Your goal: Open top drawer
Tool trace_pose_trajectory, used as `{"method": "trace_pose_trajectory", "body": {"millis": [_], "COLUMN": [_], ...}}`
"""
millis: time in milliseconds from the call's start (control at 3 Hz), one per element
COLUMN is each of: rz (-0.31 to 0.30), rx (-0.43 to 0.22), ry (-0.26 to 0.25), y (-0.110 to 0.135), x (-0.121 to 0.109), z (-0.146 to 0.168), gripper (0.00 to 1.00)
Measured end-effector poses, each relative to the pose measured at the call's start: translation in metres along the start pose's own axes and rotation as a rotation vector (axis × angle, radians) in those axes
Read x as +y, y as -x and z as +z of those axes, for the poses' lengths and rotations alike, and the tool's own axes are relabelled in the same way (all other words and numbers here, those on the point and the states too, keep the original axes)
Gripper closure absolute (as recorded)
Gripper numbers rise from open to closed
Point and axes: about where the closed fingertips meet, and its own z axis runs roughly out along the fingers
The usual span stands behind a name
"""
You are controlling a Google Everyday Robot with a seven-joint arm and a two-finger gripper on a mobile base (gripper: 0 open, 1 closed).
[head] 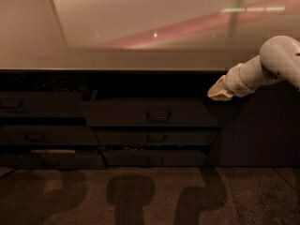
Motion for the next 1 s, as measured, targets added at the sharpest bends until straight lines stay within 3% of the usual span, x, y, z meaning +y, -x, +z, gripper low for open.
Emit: {"method": "trace_pose_trajectory", "body": {"millis": [333, 667, 1000], "rz": [0.000, -0.094, -0.291], "rx": [0.000, 0.036, 0.104], "ry": [0.000, -0.055, -0.161], "y": [0.000, -0.003, -0.005], "x": [0.000, 0.007, 0.022], "z": [0.000, 0.004, 0.003], "gripper": [1.00, 1.00, 1.00]}}
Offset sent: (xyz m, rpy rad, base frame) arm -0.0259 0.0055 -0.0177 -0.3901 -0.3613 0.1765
